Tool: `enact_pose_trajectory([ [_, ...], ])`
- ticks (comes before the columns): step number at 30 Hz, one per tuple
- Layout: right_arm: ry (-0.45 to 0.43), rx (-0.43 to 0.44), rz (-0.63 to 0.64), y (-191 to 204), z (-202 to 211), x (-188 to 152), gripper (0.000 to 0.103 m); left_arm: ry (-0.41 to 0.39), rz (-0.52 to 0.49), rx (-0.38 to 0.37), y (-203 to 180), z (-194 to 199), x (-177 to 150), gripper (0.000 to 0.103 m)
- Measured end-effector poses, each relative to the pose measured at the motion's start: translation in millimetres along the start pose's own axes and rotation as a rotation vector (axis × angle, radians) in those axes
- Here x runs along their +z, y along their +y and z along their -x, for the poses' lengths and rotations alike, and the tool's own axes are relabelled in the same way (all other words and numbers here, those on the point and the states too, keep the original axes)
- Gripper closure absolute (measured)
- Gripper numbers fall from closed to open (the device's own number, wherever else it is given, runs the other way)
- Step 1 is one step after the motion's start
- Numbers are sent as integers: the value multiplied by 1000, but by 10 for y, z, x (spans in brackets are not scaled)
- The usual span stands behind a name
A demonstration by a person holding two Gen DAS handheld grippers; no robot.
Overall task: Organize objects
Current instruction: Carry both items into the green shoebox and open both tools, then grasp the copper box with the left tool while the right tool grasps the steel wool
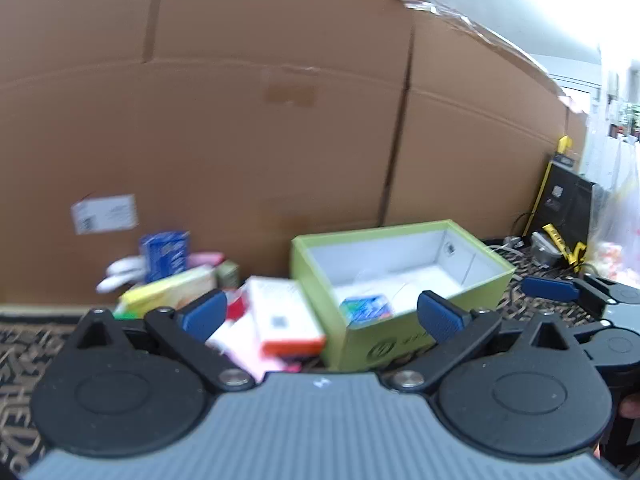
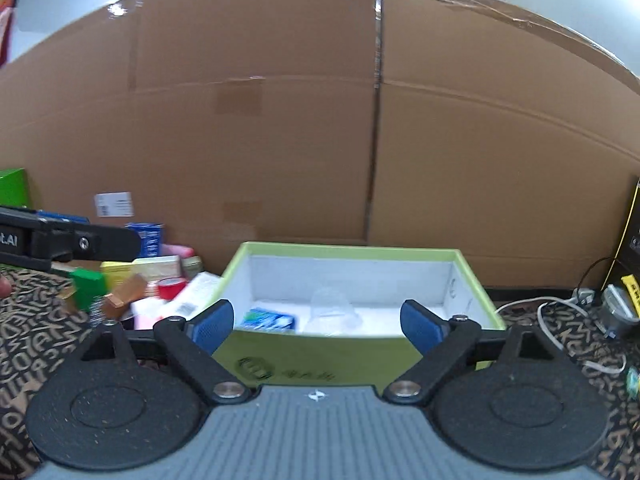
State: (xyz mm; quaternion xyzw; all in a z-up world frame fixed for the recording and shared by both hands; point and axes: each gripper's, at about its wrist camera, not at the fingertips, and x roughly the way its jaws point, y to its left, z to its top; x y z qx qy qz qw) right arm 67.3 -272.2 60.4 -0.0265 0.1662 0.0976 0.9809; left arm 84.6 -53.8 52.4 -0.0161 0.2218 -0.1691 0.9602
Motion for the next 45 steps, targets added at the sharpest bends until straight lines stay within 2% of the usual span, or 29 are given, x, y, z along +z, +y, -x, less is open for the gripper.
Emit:
enact_pose_trajectory([
  [4,-41,43,-11,214,95,-162,2,20,42,43,186,172,-247,0],
  [13,50,129,-7,776,-89,-529,2,113,171,159,750,261,-744,0],
  [21,96,172,72,1245,-379,-608,3,159,271,237,1325,251,-841,0],
  [24,90,195,101,1404,-488,-543,11,147,280,243,1446,216,-783,0],
  [30,93,245,187,1778,-804,-446,23,129,235,261,1633,87,-697,0],
  [36,114,223,269,2052,-1247,-399,35,129,177,307,1914,-138,-665,0],
  [38,134,218,279,2103,-1382,-395,42,133,160,329,2004,-255,-649,0],
  [40,150,213,280,2135,-1486,-403,46,135,149,324,2083,-376,-633,3],
  [43,161,207,279,2145,-1555,-420,61,147,124,317,2155,-565,-614,13],
  [45,168,232,246,2098,-1522,-402,67,167,123,303,2206,-687,-609,26],
])
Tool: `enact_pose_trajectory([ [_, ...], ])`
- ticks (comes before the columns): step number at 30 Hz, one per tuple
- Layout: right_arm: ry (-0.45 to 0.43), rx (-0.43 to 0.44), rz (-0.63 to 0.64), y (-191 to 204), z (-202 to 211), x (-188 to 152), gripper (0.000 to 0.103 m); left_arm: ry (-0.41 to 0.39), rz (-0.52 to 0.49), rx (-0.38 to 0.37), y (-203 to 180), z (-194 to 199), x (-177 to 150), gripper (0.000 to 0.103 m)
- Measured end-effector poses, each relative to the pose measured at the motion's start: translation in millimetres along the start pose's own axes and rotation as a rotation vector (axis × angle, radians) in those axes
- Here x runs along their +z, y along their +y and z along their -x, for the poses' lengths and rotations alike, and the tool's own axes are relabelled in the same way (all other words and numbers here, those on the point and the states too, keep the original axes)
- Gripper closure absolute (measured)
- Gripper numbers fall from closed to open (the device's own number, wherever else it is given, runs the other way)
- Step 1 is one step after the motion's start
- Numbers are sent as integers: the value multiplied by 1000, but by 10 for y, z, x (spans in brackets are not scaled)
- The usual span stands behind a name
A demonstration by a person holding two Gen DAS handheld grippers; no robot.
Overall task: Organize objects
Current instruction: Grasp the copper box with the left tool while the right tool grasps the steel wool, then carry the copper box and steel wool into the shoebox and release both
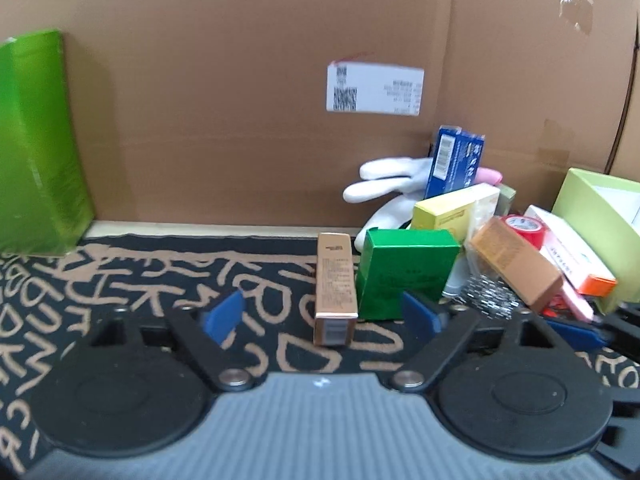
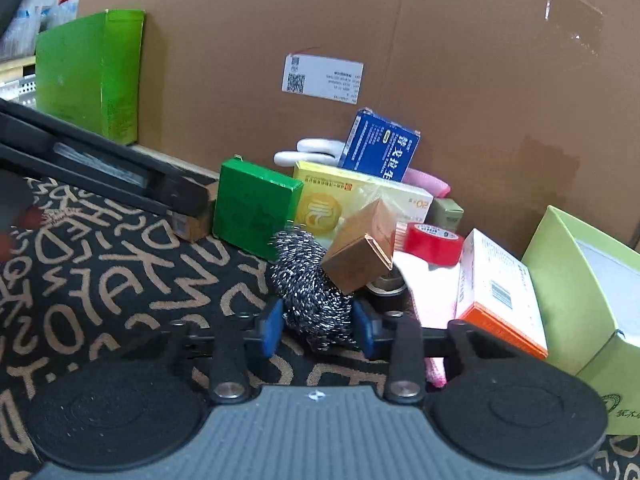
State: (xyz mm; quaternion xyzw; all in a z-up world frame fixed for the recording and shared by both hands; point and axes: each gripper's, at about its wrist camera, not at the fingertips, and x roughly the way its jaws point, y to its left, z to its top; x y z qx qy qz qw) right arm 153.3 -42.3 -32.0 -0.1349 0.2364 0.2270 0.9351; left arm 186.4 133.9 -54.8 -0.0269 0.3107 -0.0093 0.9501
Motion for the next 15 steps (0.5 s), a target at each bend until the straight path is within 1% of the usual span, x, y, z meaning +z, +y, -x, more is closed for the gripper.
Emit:
enact_pose_trajectory([
  [1,-1,11,-16,-21,37,-10,69,15,1,-9,8,-61,13,30],
  [2,-1,20,-31,-39,79,-21,69,29,1,-20,15,-115,20,40],
  [3,2,33,-51,-61,134,-34,70,43,1,-30,26,-163,17,52],
  [4,4,49,-70,-76,195,-48,70,61,5,-41,32,-197,10,60],
  [5,6,69,-92,-99,273,-68,70,81,14,-57,42,-228,3,77],
  [6,6,87,-113,-117,348,-87,70,97,28,-69,54,-242,-9,79],
  [9,2,127,-164,-198,654,-173,70,106,51,-84,66,-126,-52,80],
  [10,7,132,-176,-219,753,-207,70,113,61,-104,68,-46,-83,80],
  [13,44,128,-208,-328,1014,-323,70,150,65,-195,17,283,-232,80],
  [15,75,113,-238,-415,1189,-432,70,176,28,-251,-98,539,-390,80],
])
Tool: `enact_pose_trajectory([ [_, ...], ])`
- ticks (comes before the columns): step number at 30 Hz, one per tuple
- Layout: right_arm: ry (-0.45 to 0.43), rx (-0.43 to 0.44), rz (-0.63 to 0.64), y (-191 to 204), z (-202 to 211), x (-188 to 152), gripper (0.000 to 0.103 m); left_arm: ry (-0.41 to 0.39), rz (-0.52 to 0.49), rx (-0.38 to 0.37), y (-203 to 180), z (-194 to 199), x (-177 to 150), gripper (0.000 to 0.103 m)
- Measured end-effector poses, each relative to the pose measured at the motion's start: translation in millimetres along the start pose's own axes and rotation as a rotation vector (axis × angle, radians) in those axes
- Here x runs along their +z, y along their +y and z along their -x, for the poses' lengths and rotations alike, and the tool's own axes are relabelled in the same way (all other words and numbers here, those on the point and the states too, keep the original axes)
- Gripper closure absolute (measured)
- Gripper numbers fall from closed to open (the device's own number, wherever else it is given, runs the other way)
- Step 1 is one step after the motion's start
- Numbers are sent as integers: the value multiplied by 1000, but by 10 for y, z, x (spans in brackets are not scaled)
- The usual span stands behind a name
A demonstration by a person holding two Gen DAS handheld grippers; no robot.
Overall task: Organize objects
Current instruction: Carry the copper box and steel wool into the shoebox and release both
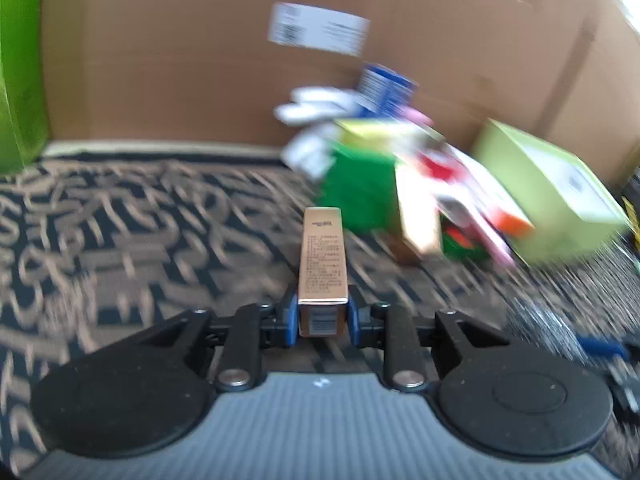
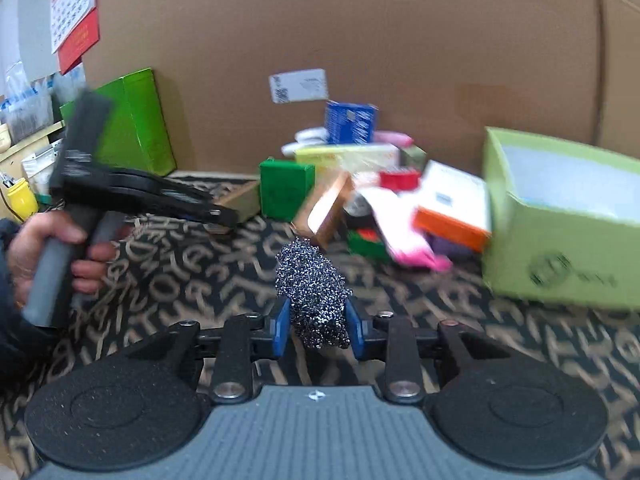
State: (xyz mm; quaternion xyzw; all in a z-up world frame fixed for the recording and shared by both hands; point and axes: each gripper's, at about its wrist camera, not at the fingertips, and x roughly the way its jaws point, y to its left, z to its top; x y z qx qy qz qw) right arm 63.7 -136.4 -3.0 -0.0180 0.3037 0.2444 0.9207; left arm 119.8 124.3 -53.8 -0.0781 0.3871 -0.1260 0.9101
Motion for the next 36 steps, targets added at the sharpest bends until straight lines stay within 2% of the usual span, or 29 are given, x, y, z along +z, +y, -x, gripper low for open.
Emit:
enact_pose_trajectory([
  [4,42,-41,-59,-151,191,-178,68,41,-103,-42,-353,209,-333,77],
  [6,39,-51,-55,-159,197,-224,66,37,-141,-22,-476,229,-386,64],
  [7,39,-51,-51,-145,193,-238,64,22,-160,1,-527,227,-378,60],
  [9,30,-43,-29,-95,193,-253,55,5,-182,31,-594,234,-361,51],
  [11,19,-43,-1,-59,212,-277,46,1,-181,34,-619,213,-308,48],
  [13,11,-54,15,-53,222,-276,46,6,-184,42,-637,179,-272,48],
  [15,7,-56,15,-73,238,-285,46,22,-186,40,-660,135,-260,58],
  [22,9,-27,4,-78,145,-280,46,43,-191,58,-705,6,-240,59],
  [23,9,-21,0,-79,127,-279,46,50,-191,54,-707,-8,-237,64],
  [24,9,-15,-3,-80,107,-281,47,54,-192,55,-712,-18,-235,75],
  [25,10,-9,-5,-86,83,-284,50,60,-199,62,-726,-21,-236,79],
  [26,15,-3,-12,-96,57,-289,59,61,-201,59,-735,-18,-233,79],
  [28,1,4,-41,-115,62,-300,63,63,-185,45,-749,10,-217,79],
  [32,-69,-16,-54,-194,227,-260,65,10,-188,0,-916,123,-94,79],
  [36,-142,-62,-68,-367,429,-137,65,-52,-212,-90,-1235,206,143,79],
])
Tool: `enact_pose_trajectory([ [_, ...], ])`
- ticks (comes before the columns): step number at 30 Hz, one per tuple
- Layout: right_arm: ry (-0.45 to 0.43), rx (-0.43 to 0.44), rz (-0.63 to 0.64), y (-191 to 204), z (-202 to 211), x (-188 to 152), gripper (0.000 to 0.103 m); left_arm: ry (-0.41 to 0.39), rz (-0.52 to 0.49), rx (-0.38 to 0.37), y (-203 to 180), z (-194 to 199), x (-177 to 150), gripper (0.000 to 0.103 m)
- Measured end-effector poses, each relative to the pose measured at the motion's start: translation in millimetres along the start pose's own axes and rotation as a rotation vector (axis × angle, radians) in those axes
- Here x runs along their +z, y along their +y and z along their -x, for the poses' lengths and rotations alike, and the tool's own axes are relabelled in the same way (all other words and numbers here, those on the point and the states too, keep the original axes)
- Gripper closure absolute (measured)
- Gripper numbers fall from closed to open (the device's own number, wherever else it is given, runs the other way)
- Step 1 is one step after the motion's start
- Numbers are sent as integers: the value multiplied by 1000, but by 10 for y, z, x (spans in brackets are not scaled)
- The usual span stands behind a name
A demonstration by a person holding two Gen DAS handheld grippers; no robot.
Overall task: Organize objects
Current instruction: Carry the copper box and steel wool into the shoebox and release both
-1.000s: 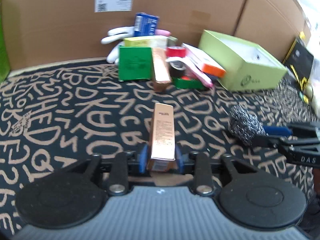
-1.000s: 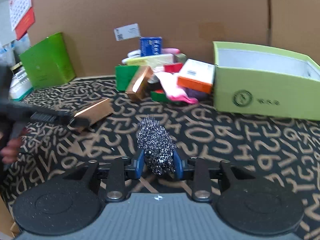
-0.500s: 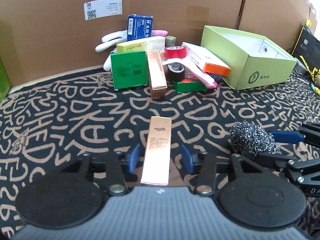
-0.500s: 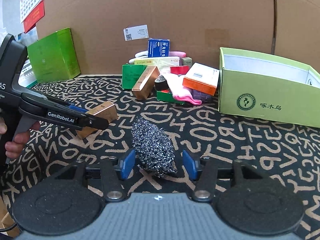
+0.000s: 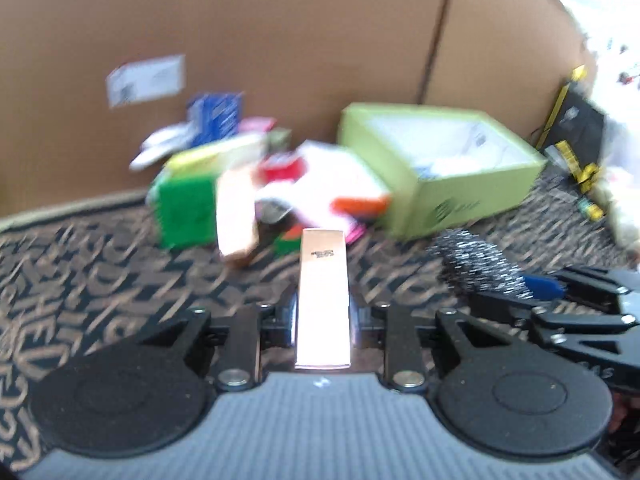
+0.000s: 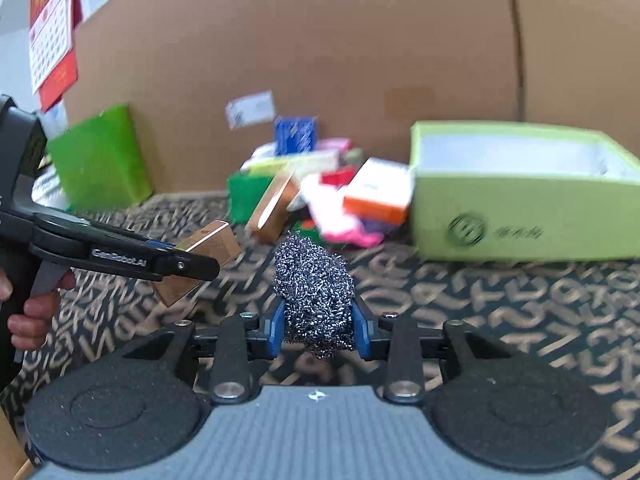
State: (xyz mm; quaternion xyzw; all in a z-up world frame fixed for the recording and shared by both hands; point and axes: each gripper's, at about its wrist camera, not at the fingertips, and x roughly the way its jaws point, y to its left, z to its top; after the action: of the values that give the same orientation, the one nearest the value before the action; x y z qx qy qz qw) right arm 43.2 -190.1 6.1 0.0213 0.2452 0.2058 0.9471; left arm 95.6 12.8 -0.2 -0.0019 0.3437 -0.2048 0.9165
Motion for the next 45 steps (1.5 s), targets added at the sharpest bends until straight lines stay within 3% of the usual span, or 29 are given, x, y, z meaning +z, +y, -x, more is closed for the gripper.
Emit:
enact_pose_trajectory([
  [7,-115,-129,1,-403,251,300,65,-85,-48,-103,-583,-129,607,79],
  [12,-174,-266,50,-741,310,519,65,-95,-37,-146,-945,-419,1034,79],
  [17,-191,-374,66,-1154,186,731,65,-69,-10,-122,-1100,-925,1351,79],
  [22,-154,-422,87,-1486,-134,875,65,-25,-10,-13,-1062,-1503,1466,79],
  [27,-89,-415,63,-1750,-534,910,65,27,-28,19,-1025,-1876,1524,79],
  [34,-29,-384,-9,-2006,-864,913,64,11,-53,41,-991,-2083,1534,77],
  [35,-23,-384,-11,-2011,-896,910,62,0,-62,43,-995,-2095,1544,72],
  [37,1,-384,-4,-1978,-951,914,57,-14,-77,37,-1008,-2094,1539,50],
  [38,17,-383,4,-1982,-985,906,50,-23,-79,35,-1014,-2074,1528,33],
  [39,24,-388,10,-1988,-989,905,47,-42,-79,33,-1020,-2033,1512,24],
  [43,-18,-417,33,-1947,-822,926,37,-132,-99,31,-1066,-1769,1481,1],
  [45,-76,-426,35,-1893,-618,954,31,-174,-95,26,-1094,-1593,1467,0],
])
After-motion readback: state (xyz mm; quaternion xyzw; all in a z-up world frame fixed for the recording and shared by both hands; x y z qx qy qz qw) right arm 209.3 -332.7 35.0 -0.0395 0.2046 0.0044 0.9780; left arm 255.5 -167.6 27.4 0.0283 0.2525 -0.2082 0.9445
